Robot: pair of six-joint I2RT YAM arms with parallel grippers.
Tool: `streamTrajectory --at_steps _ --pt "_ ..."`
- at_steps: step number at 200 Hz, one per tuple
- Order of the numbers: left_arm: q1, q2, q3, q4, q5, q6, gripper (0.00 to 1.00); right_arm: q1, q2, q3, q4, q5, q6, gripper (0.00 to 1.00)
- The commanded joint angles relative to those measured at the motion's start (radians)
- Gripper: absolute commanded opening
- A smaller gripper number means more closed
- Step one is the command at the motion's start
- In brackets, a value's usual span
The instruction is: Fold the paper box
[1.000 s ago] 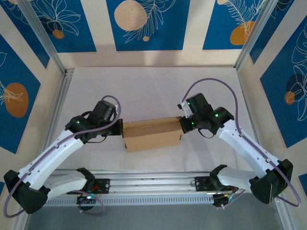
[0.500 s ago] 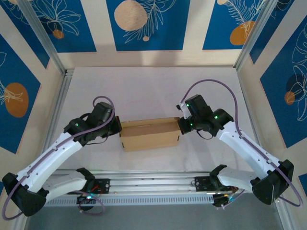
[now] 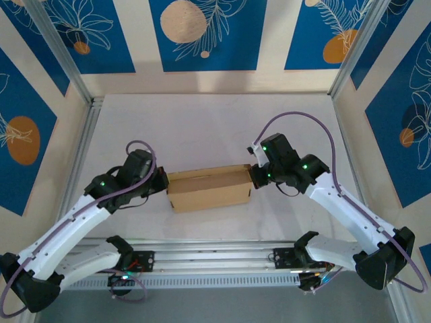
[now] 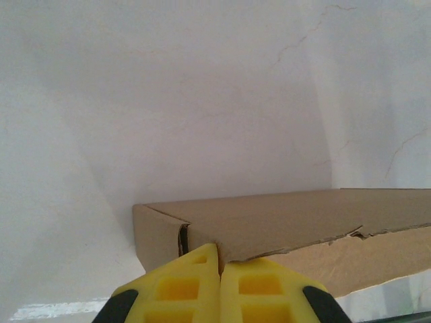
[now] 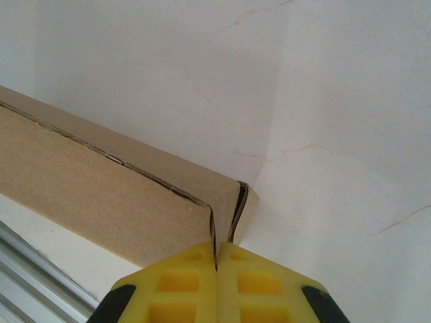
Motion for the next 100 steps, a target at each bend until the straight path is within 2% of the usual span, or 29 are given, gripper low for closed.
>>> streamTrajectory --at_steps 1,40,100 --pt "0.005 -0.012 -0.066 -0.091 -0.063 -0.005 0.00 -0.005 -0.018 -0.026 -0.029 0.036 0.004 0.00" --pt "0.005 -0.048 -0.109 -0.084 -0.082 -0.005 0.00 -0.005 -0.028 -0.053 -0.008 0.041 0.007 0.00" --pt "0.005 -0.090 -0.114 -0.095 -0.092 0.074 0.00 -0.006 -0.059 -0.107 0.057 0.053 -0.016 0.00"
